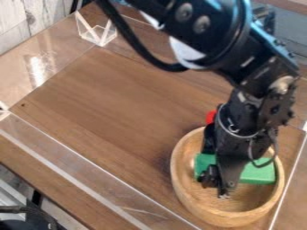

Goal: Remove the green block from the brown bowl and put it on the table

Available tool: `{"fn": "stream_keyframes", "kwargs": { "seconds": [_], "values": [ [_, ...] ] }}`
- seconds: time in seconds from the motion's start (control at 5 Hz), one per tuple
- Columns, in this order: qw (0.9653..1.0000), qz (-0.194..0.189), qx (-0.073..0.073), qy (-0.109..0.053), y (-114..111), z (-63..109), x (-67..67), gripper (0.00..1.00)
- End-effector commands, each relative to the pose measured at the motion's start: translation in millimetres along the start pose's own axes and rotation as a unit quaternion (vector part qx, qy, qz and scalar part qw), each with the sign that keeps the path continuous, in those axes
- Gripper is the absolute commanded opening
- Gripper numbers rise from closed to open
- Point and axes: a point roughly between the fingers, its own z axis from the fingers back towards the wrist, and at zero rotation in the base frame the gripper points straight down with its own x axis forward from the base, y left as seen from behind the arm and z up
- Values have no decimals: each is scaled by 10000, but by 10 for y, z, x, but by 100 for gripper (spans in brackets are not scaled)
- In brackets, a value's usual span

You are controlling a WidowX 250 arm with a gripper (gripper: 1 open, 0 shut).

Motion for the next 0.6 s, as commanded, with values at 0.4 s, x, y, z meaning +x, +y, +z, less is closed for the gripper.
{"fn": "stream_keyframes", "kwargs": {
  "seconds": [0.4],
  "values": [
    [9988,-439,142,-164,104,144,-108,0]
  ]
}}
